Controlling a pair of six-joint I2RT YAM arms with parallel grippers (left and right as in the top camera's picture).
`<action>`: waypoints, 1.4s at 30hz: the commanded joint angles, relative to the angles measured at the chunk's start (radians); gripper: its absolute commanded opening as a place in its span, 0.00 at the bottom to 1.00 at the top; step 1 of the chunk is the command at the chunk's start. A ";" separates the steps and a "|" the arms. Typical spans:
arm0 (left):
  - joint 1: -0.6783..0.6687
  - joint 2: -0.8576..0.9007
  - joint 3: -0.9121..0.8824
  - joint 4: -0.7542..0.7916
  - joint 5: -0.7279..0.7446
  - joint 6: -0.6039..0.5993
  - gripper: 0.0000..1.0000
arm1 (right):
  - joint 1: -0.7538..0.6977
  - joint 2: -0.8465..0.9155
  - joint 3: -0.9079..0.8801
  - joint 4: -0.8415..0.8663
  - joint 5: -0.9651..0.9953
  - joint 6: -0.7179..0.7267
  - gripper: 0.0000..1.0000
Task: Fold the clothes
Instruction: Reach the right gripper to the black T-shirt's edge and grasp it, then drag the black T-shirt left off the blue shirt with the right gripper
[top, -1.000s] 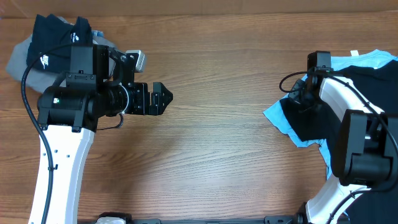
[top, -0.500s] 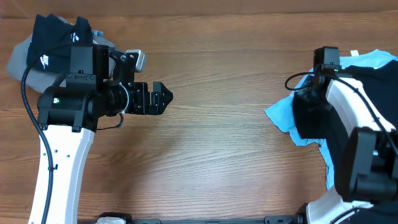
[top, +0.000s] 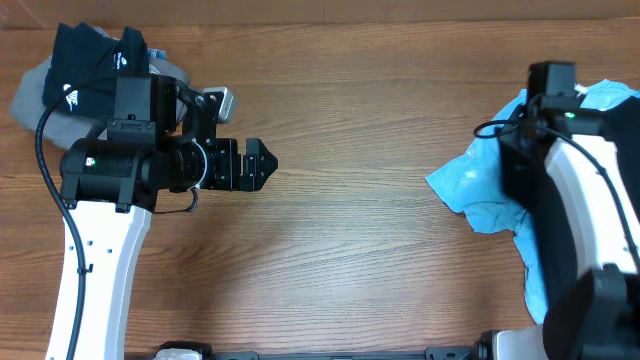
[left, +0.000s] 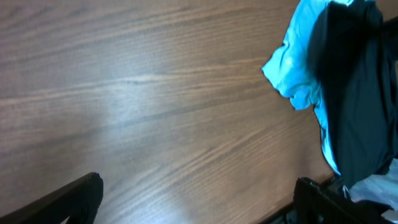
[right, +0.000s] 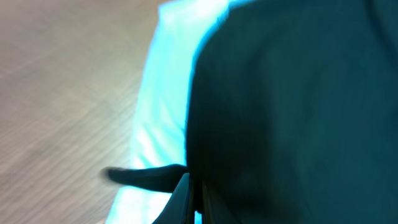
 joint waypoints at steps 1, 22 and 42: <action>0.006 0.003 0.055 -0.021 0.019 -0.003 1.00 | 0.005 -0.142 0.187 -0.033 -0.126 -0.101 0.04; 0.006 0.000 0.848 -0.316 -0.308 -0.003 1.00 | 0.993 -0.300 0.448 -0.275 -0.320 -0.207 0.39; -0.271 0.458 0.856 -0.302 -0.173 0.179 1.00 | 1.045 -0.555 0.451 -0.251 0.383 0.147 0.70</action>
